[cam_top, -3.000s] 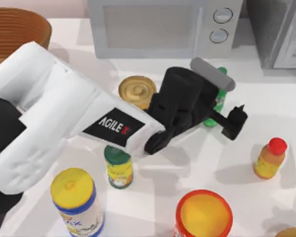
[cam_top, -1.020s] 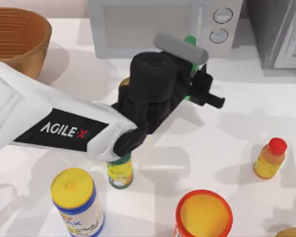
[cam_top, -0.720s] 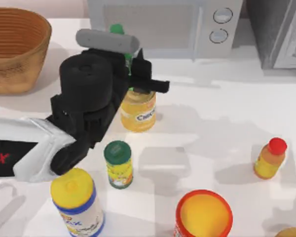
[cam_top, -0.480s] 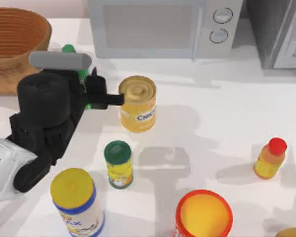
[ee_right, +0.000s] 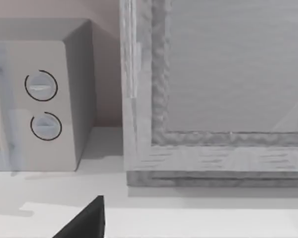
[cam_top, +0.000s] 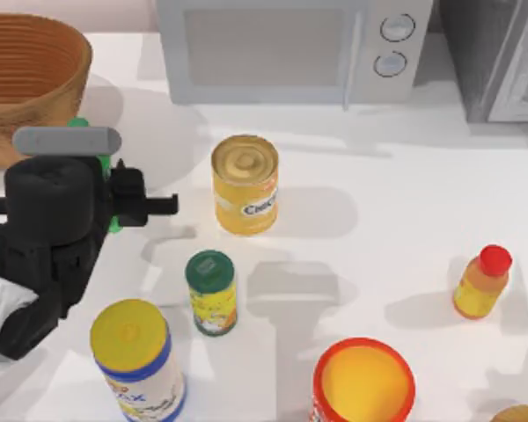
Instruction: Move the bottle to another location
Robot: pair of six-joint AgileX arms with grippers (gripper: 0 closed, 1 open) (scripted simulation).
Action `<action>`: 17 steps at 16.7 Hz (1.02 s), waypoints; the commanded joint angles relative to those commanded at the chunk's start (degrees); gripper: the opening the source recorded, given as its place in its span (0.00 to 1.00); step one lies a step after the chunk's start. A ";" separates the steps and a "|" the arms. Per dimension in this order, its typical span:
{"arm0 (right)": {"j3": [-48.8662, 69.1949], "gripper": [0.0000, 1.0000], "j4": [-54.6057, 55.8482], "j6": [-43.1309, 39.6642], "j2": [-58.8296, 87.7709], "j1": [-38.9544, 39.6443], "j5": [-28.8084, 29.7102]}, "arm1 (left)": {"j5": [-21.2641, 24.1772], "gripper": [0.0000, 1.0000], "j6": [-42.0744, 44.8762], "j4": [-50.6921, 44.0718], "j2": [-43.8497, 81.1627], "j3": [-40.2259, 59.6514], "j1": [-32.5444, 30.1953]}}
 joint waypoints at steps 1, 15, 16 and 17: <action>0.00 1.00 0.00 0.00 0.00 0.00 0.00 | -0.05 0.00 0.01 0.14 0.02 0.00 0.14; 0.00 1.00 0.00 0.00 0.00 0.00 0.00 | 3.21 0.00 1.19 13.97 19.41 6.56 4.13; 0.00 1.00 0.00 0.00 0.00 0.00 0.00 | 3.41 0.00 1.28 13.69 19.75 6.65 3.69; 0.00 1.00 0.00 0.00 0.00 0.00 0.00 | 3.44 0.00 1.29 13.65 19.80 6.66 3.61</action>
